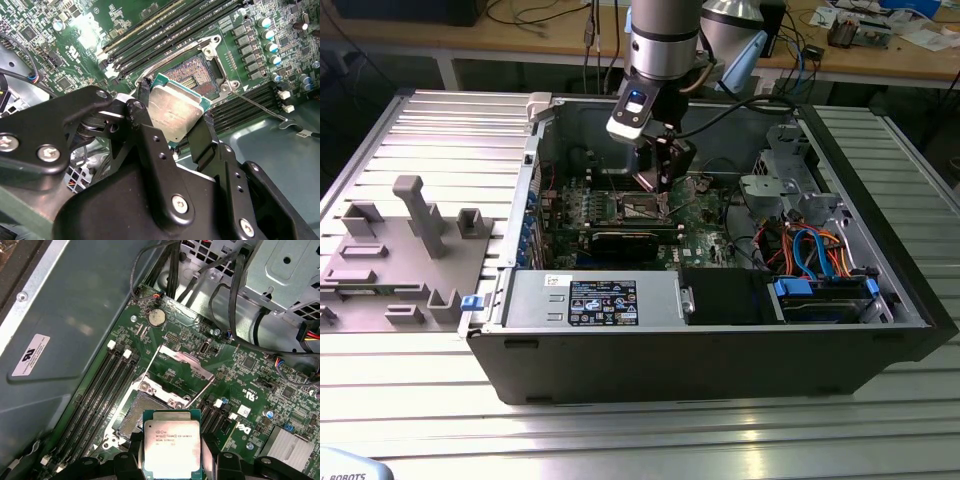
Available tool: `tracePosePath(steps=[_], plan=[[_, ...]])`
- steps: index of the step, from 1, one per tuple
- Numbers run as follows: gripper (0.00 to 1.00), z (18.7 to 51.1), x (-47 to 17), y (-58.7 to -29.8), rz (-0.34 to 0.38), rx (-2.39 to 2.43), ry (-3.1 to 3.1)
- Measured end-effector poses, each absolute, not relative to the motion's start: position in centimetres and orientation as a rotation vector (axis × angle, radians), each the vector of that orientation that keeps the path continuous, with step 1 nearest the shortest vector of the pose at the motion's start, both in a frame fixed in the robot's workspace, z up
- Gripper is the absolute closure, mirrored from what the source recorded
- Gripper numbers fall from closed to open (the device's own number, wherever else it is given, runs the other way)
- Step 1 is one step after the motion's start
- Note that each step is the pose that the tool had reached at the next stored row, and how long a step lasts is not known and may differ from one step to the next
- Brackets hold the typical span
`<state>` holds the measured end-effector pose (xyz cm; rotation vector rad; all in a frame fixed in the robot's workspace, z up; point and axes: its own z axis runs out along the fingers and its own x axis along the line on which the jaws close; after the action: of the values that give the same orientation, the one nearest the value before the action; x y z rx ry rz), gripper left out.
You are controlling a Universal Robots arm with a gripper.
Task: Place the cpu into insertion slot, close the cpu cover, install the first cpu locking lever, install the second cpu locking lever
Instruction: 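Place the cpu into insertion slot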
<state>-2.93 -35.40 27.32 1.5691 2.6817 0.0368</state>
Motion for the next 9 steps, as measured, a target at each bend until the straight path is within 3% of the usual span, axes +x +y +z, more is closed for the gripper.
tracePosePath(steps=[9], plan=[[0.46,27.31,-2.93,-35.40,0.036,1.594,2.667]])
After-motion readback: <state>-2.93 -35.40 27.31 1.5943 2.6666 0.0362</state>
